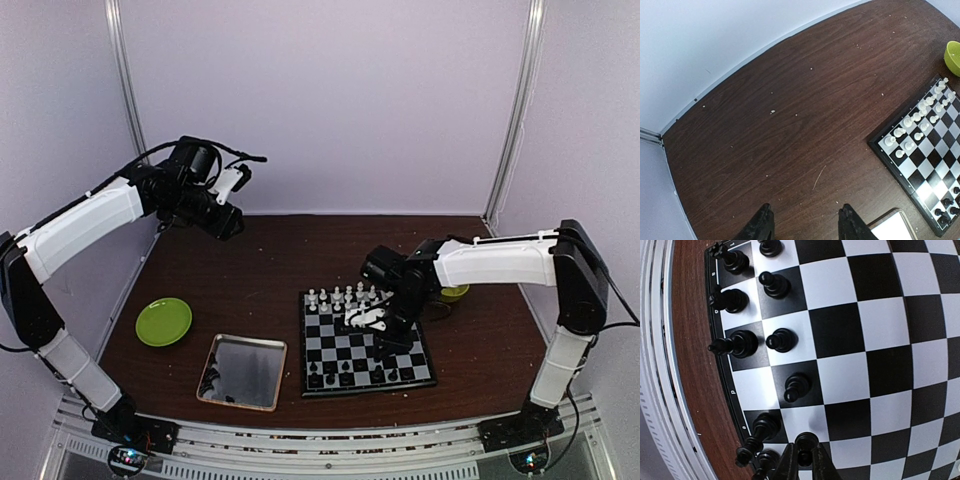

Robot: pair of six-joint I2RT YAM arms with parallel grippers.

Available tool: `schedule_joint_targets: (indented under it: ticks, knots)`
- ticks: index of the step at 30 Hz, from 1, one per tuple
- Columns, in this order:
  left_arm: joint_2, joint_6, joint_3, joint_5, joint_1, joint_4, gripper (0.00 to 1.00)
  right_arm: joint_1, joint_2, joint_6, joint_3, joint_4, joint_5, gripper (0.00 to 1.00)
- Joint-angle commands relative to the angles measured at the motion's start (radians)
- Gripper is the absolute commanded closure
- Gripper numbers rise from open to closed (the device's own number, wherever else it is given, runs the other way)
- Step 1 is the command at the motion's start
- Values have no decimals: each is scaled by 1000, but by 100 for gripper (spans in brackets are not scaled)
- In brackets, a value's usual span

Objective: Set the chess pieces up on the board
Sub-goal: Place the pawn at d7.

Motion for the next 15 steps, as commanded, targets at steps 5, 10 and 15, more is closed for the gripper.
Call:
schedule_joint_targets:
  ticks: [5,10,15]
  knots:
    - [1,-11,33,23,2,14,55,12,28,-13,15,2,-15,89]
    - [-1,-11,35,25,1,11,55,17,43,-12,16,2,-20,88]
    - [3,-11,34,26,1,12,55,19,47,-3,16,14,-9,88]
